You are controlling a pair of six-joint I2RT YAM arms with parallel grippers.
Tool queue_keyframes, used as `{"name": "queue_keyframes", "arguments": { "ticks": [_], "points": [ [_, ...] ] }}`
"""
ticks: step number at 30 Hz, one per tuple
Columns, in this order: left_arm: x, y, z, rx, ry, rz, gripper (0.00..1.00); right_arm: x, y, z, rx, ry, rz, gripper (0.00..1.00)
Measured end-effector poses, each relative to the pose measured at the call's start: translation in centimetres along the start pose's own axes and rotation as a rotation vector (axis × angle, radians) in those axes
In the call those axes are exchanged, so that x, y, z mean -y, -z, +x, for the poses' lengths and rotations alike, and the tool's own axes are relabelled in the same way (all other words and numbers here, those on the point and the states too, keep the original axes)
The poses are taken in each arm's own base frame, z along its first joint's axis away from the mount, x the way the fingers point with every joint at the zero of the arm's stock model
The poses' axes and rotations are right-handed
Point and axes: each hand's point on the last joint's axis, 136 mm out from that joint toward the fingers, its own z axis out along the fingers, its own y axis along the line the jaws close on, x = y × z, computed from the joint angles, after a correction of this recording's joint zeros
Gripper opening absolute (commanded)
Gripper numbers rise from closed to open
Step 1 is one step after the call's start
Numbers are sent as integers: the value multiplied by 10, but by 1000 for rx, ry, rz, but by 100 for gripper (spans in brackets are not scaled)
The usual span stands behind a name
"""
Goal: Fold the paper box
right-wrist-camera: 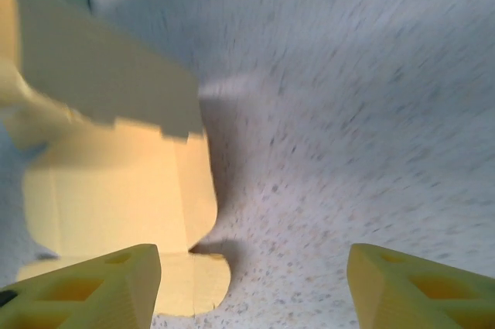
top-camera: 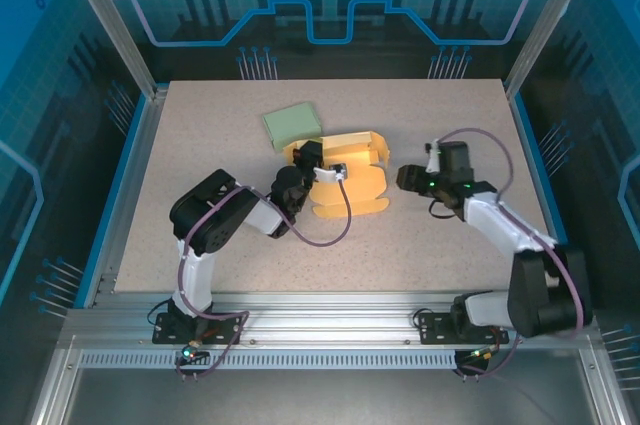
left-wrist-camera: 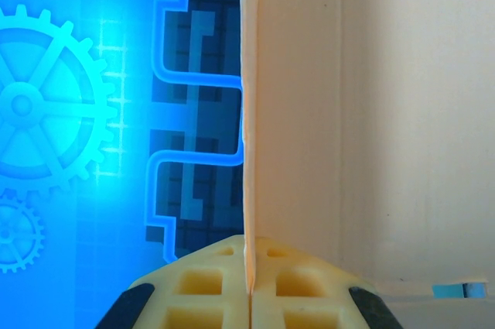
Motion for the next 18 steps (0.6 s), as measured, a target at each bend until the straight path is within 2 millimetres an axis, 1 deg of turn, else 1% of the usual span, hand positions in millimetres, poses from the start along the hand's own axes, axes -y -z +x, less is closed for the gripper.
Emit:
{"name": "queue_keyframes", "arguments": {
  "ticks": [1, 3, 4, 6, 8, 13, 18],
  "points": [
    [0, 0, 0, 0, 0, 0, 0, 4, 9, -12, 42, -10, -5, 65],
    [0, 0, 0, 0, 0, -1, 0, 10, 19, -24, 83, -15, -6, 65],
    [0, 0, 0, 0, 0, 0, 0, 13, 20, -26, 88, -12, -5, 65],
    [0, 0, 0, 0, 0, -1, 0, 14, 15, -28, 71, 6, -10, 63],
    [0, 0, 0, 1, 0, -1, 0, 13, 4, -28, 38, 32, -23, 63],
    [0, 0, -1, 2, 0, 0, 0, 16, -34, -26, -50, 125, -25, 63],
    [0, 0, -1, 3, -2, 0, 0, -1, -61, -36, -78, 229, -45, 62]
  ]
}}
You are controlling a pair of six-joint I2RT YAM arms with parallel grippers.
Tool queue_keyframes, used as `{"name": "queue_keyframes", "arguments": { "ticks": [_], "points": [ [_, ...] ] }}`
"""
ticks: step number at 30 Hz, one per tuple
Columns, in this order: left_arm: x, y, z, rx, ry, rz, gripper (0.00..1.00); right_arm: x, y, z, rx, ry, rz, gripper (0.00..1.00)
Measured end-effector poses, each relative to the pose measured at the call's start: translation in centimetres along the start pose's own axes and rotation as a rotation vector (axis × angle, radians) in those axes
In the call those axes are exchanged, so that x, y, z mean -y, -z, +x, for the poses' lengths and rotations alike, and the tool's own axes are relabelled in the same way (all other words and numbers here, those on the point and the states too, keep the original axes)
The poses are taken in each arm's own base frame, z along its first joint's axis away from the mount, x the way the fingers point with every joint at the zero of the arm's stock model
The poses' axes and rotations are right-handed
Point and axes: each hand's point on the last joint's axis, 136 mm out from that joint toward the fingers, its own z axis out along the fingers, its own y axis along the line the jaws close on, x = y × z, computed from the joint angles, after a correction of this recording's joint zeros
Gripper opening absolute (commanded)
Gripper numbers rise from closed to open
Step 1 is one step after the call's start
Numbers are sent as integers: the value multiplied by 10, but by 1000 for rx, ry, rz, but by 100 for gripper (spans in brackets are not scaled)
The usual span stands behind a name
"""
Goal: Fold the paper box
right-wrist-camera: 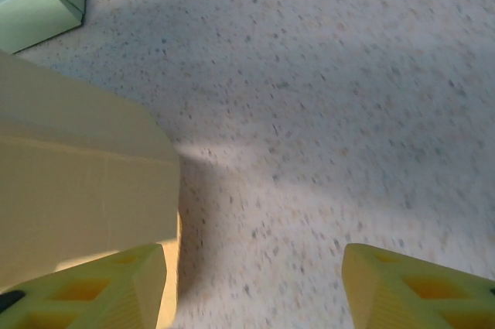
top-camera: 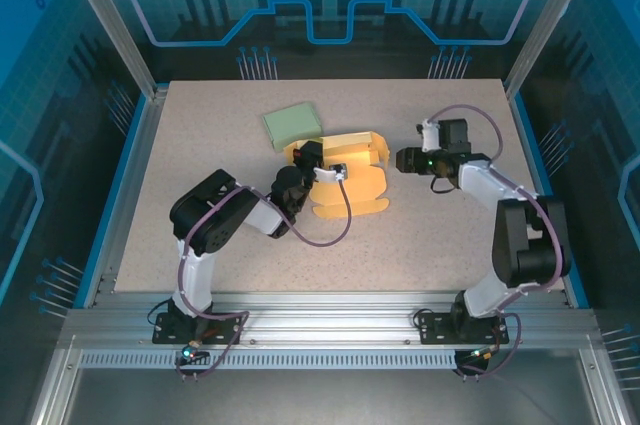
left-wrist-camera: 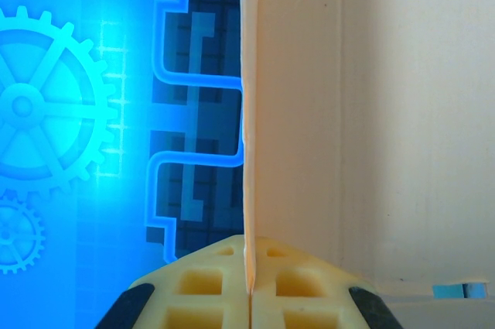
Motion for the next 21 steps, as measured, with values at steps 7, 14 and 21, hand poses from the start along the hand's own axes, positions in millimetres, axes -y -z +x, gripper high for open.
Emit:
{"name": "queue_keyframes", "arguments": {
  "ticks": [7, 14, 21],
  "points": [
    [0, 0, -2, 10, -1, 1, 0, -1, -20, -29, 22, 53, 21, 62],
    [0, 0, -2, 10, -1, 1, 0, -14, -26, -31, 19, 99, -23, 62],
    [4, 0, -2, 10, -5, 12, 0, -38, -26, -20, -1, 152, -92, 62]
  ]
}}
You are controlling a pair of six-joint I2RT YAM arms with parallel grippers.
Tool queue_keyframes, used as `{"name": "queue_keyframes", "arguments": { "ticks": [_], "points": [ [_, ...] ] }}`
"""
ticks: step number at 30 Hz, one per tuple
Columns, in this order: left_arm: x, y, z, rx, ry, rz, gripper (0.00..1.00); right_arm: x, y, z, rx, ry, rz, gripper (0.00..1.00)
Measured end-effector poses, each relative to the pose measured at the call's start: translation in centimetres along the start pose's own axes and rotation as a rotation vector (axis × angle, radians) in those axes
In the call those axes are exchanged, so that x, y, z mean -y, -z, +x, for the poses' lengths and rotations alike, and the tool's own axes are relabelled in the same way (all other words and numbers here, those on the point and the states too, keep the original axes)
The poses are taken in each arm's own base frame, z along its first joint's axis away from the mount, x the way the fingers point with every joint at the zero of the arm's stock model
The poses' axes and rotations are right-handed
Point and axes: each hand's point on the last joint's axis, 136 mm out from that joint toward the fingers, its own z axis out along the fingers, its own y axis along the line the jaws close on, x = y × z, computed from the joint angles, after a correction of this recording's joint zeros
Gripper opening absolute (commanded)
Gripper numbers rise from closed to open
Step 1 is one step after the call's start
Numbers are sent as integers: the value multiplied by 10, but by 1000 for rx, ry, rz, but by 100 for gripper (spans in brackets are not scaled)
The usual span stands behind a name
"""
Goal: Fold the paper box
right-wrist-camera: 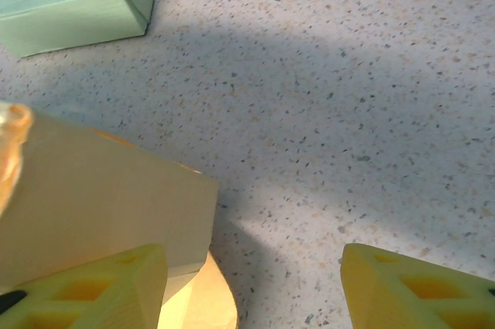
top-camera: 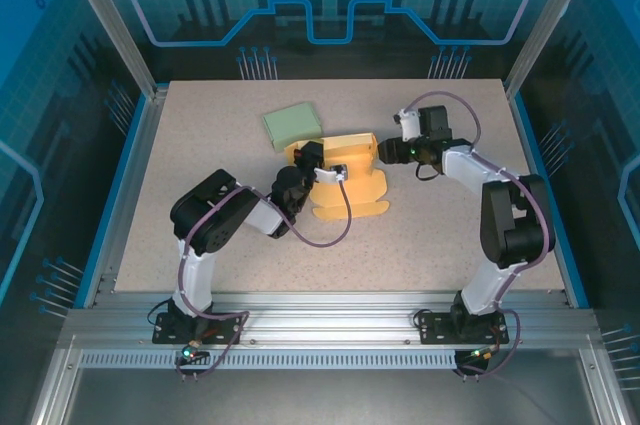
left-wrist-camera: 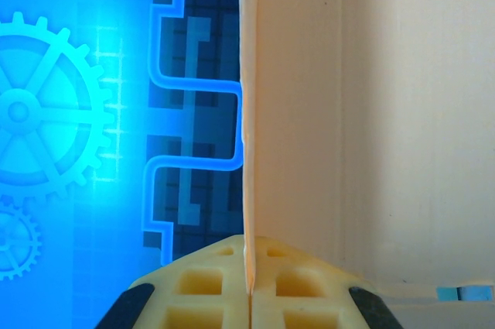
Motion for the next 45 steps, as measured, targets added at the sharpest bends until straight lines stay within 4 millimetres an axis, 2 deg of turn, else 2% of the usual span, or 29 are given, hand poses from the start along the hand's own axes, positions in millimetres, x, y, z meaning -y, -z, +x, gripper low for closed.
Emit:
{"name": "queue_keyframes", "arguments": {
  "ticks": [10, 17, 31, 37, 42, 45],
  "points": [
    [10, 0, 0, -2, -9, 27, 0, -19, 13, 19, -12, 10, -54, 63],
    [24, 0, 0, 4, -18, 55, 0, -25, 11, 21, -17, 10, -77, 62],
    [36, 0, 0, 10, -24, 86, 0, -39, -23, 26, -56, -51, -106, 59],
    [37, 0, 0, 10, -20, 90, 0, -42, -36, 23, -32, -65, -53, 53],
    [38, -1, -1, 9, -1, 98, 0, -37, -48, 22, -5, -84, 22, 48],
    [38, -1, -1, 9, 15, 101, 0, -33, -57, 28, -10, -92, 73, 34]
  ]
}}
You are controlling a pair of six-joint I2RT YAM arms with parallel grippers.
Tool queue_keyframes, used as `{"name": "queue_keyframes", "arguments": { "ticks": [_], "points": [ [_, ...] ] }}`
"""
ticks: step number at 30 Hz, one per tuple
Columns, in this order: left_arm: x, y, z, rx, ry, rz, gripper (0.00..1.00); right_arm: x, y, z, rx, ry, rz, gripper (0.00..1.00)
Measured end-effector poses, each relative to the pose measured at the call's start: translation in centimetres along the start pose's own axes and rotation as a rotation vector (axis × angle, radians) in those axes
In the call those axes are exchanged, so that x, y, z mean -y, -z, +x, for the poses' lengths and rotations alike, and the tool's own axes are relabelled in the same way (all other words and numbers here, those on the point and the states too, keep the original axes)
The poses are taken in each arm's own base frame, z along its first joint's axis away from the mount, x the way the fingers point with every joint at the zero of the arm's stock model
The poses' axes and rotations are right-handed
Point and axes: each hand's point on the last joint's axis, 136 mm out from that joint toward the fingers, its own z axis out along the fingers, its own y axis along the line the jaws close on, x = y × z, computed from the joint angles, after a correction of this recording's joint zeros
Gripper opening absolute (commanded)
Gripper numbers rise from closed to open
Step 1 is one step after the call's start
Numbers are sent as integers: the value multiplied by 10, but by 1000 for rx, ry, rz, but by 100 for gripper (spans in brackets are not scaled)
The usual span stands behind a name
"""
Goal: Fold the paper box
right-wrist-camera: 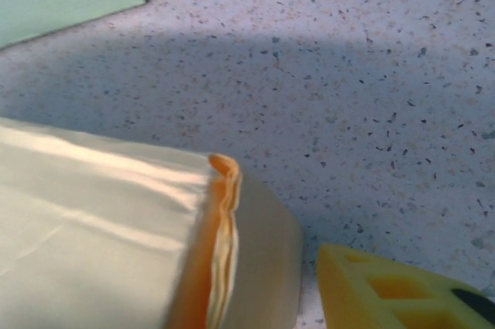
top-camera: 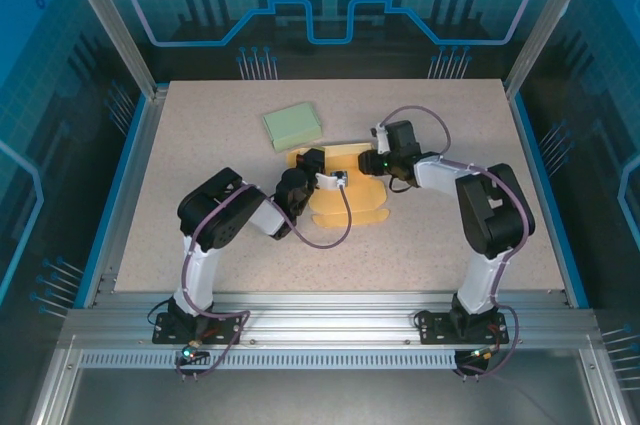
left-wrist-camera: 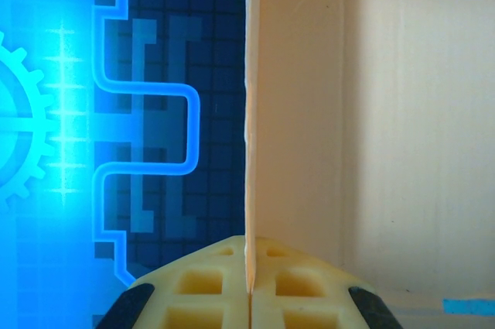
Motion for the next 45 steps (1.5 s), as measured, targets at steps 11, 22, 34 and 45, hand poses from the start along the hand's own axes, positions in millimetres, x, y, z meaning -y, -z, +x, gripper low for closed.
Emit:
{"name": "queue_keyframes", "arguments": {
  "ticks": [11, 22, 34, 45],
  "points": [
    [-15, 4, -12, 25, 100, -6, 53, 5, -10, -1, 68, 16, 121, 3],
    [-94, 47, -34, 59, 583, -65, 99, 12, -7, 1, 113, 8, 161, 0],
    [-143, 108, 34, -128, 1448, -29, 99, 4, 2, 12, 103, 81, 353, 0],
    [-76, 107, 92, -498, 1676, 87, 99, 10, 7, 16, 140, 28, 450, 0]
  ]
}}
